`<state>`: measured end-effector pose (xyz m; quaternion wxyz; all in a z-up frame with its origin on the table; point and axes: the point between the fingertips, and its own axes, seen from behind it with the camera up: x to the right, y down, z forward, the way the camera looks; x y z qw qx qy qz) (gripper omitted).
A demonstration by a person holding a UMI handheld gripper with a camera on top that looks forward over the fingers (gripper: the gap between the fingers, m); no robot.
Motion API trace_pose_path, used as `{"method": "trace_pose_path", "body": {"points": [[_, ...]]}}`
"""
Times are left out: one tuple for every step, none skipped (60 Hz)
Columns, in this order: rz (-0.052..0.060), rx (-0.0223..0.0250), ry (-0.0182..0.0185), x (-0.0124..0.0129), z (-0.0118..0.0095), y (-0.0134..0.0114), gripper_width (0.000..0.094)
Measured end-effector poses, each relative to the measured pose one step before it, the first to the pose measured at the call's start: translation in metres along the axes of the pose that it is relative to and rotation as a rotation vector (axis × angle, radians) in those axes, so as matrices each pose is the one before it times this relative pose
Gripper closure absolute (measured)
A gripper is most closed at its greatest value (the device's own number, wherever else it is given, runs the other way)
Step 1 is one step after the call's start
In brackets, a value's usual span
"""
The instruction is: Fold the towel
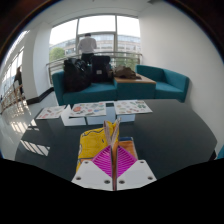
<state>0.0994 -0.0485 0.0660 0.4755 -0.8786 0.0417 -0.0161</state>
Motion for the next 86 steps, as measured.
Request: {"method": "trace_pose_path", "body": {"points": [[0.0050,-0.01021,0.01199,0.00997,0.00696,0.00467,0.0907],[0.0037,-0.01411,0.01027,0.00936,0.00723,0.00572,0.0907],[0.0039,-0.01707,0.00877,0.00860,0.00710,0.00610,0.0903],[0.0054,-0.01834,0.00721,0.00760,0.00652,0.00658,0.0879],[0.0067,-0.01639,0.00686,0.00671,0.00559,0.00579,0.0835],[0.0055,-0.01264,0.00603,0.00652,0.00539,0.00434,0.0769],[0.0039,-0.01021,0.00606,0.00600,0.00452,0.00409,0.0637],[0.0009,-0.00902,0.00627,0.00573,0.00358,0.00345,0.0565],[-0.0037,-0.00574,0.00705,0.00357,-0.01000,0.00581,0.0471],[-0.0047,0.00003,0.00532,0.00464,0.00201,0.00071,0.0454],[-0.0037,0.00513,0.00323,0.00407,0.00084,-0.00077,0.0404],[-0.0015,0.00907,-0.00241,0.00225,0.00000,-0.00159,0.0363],[0.0013,0.00767,-0.00322,0.00151,-0.00163,-0.00328,0.0326],[0.0024,0.01062,-0.00265,0.00138,0.00028,-0.00124,0.0293],[0.0054,0.01031,0.00165,0.00243,-0.00175,-0.00299,0.0254],[0.0065,0.00947,0.00446,0.00269,-0.00232,-0.00336,0.0223],[0.0061,0.01014,0.00683,0.00263,-0.00311,-0.00396,0.0196],[0.0022,0.01312,0.00549,0.00178,-0.00345,-0.00469,0.0177],[-0.0010,0.01508,0.00390,0.00084,-0.00362,-0.00513,0.0165],[-0.0036,0.01526,0.00350,0.00061,-0.00367,-0.00560,0.0161],[-0.0051,0.00924,0.00008,0.00092,-0.00957,-0.01009,0.0158],[-0.0051,0.01137,0.00029,-0.00142,-0.00032,-0.00339,0.0156],[-0.0048,0.00988,-0.00049,-0.00143,-0.00436,-0.00459,0.0153],[-0.0029,0.01112,-0.00128,-0.00169,-0.00450,-0.00448,0.0149],[-0.0011,0.01158,-0.00284,-0.00233,-0.00487,-0.00455,0.0145],[0.0008,0.01147,-0.00416,-0.00292,-0.00516,-0.00464,0.0143],[0.0014,0.00964,-0.00492,-0.00363,-0.00540,-0.00429,0.0139],[0.0009,0.00813,-0.00711,-0.00439,-0.00542,-0.00367,0.0135],[0.0001,0.00763,-0.00964,-0.00533,-0.00524,-0.00298,0.0132],[-0.0002,0.00591,-0.01043,-0.00586,-0.00527,-0.00225,0.0130],[0.0003,0.00248,-0.00931,-0.00481,-0.01449,-0.00321,0.0129],[0.0002,0.00103,-0.00861,-0.00622,-0.00354,-0.00158,0.0128],[-0.0002,0.00237,-0.00824,-0.00512,-0.00564,-0.00077,0.0126],[-0.0002,0.00367,-0.00719,-0.00588,-0.00508,-0.00048,0.0127],[-0.0009,0.00378,-0.00706,-0.00611,-0.00524,-0.00003,0.0128],[-0.0017,0.00280,-0.00609,-0.00623,-0.00514,0.00085,0.0129],[-0.0025,0.00115,-0.00458,-0.00597,-0.00466,0.00175,0.0127],[-0.0032,0.00029,-0.00401,-0.00604,-0.00485,0.00253,0.0124],[-0.0039,-0.00102,-0.00370,-0.00681,-0.00562,0.00342,0.0124],[-0.0046,-0.00320,-0.00523,-0.00577,-0.00452,0.00242,0.0122],[-0.0045,-0.00405,-0.00587,-0.00593,-0.00453,0.00342,0.0121],[-0.0040,-0.00370,-0.00568,-0.00586,-0.00454,0.00345,0.0122],[-0.0016,-0.00388,-0.00522,-0.00606,-0.00416,0.00370,0.0123],[-0.0005,-0.00490,-0.00597,-0.00622,-0.00401,0.00387,0.0123],[-0.0011,-0.00573,-0.00815,-0.00648,-0.00399,0.00417,0.0123],[-0.0027,-0.00529,-0.01013,-0.00679,-0.00360,0.00422,0.0122],[-0.0046,0.00077,-0.01034,-0.00798,-0.00143,0.00906,0.0123],[-0.0018,-0.00451,-0.01019,-0.00829,-0.00502,0.00144,0.0121],[-0.0018,-0.00173,-0.00973,-0.00614,-0.00362,0.00230,0.0119],[-0.0019,-0.00072,-0.00744,-0.00577,-0.00378,0.00160,0.0114],[-0.0027,0.00097,-0.00681,-0.00537,-0.00339,0.00110,0.0112],[-0.0040,0.00171,-0.00680,-0.00559,-0.00373,0.00056,0.0109],[-0.0047,0.00197,-0.00729,-0.00574,-0.00332,0.00019,0.0106],[-0.0057,0.00216,-0.00762,-0.00532,-0.00355,0.00024,0.0104],[-0.0052,0.00257,-0.00712,-0.00507,-0.00358,0.00002,0.0103],[-0.0048,0.00734,-0.00451,-0.00486,-0.00263,0.00437,0.0104],[-0.0036,0.00151,-0.00514,-0.00503,-0.00468,-0.00094,0.0104],[-0.0029,0.00253,-0.00525,-0.00430,-0.00253,-0.00035,0.0102],[-0.0036,0.00211,-0.00441,-0.00349,-0.00272,-0.00073,0.0103],[-0.0044,0.00313,-0.00303,-0.00254,-0.00246,-0.00050,0.0102],[-0.0046,0.00352,-0.00172,-0.00264,-0.00273,-0.00086,0.0103],[-0.0038,0.00301,-0.00083,-0.00232,-0.00281,-0.00068,0.0103],[-0.0010,0.00111,-0.00210,-0.00231,-0.00277,-0.00034,0.0103],[0.0004,0.00186,-0.00289,-0.00250,-0.00198,-0.00025,0.0104],[0.0018,0.00100,-0.00378,-0.00216,-0.00317,-0.00089,0.0103],[0.0014,0.00190,-0.00353,-0.00170,-0.00252,-0.00098,0.0104],[0.0009,0.00170,-0.00227,-0.00175,-0.00198,-0.00074,0.0102],[-0.0006,0.00101,0.00004,-0.00120,-0.00156,-0.00057,0.0102],[-0.0015,0.00070,0.00167,-0.00073,-0.00179,-0.00018,0.0101],[-0.0019,0.00083,0.00168,-0.00064,-0.00136,-0.00020,0.0104],[-0.0033,0.00263,0.00141,-0.00019,-0.00079,0.00114,0.0103],[-0.0044,0.00015,0.00139,-0.00078,-0.00093,0.00023,0.0103],[-0.0042,0.00027,0.00104,-0.00070,-0.00098,0.00014,0.0103],[-0.0027,0.00011,0.00055,-0.00039,-0.00092,0.00019,0.0104],[-0.0007,0.00007,0.00050,-0.00008,-0.00072,0.00039,0.0103],[-0.0002,0.00021,0.00041,-0.00004,-0.00043,0.00018,0.0105],[0.0000,0.00004,0.00048,-0.00039,-0.00096,0.00042,0.0104],[-0.0002,0.00029,-0.00025,-0.00009,-0.00078,0.00030,0.0102],[-0.0006,0.00037,-0.00085,-0.00035,-0.00049,0.00004,0.0102],[-0.0004,0.00066,-0.00016,-0.00153,-0.00103,0.00087,0.0102],[-0.0013,-0.00092,0.00056,-0.00021,-0.00008,0.00074,0.0103],[-0.0008,-0.00058,0.00162,0.00002,0.00051,0.00053,0.0103],[-0.0008,-0.00035,0.00164,0.00054,0.00011,0.00083,0.0101],[-0.0008,-0.00065,0.00117,0.00031,0.00048,0.00084,0.0103],[0.0003,-0.00266,0.00015,-0.00028,-0.00020,-0.00006,0.0103],[0.0003,-0.00189,0.00000,0.00007,0.00008,0.00067,0.0103]]}}
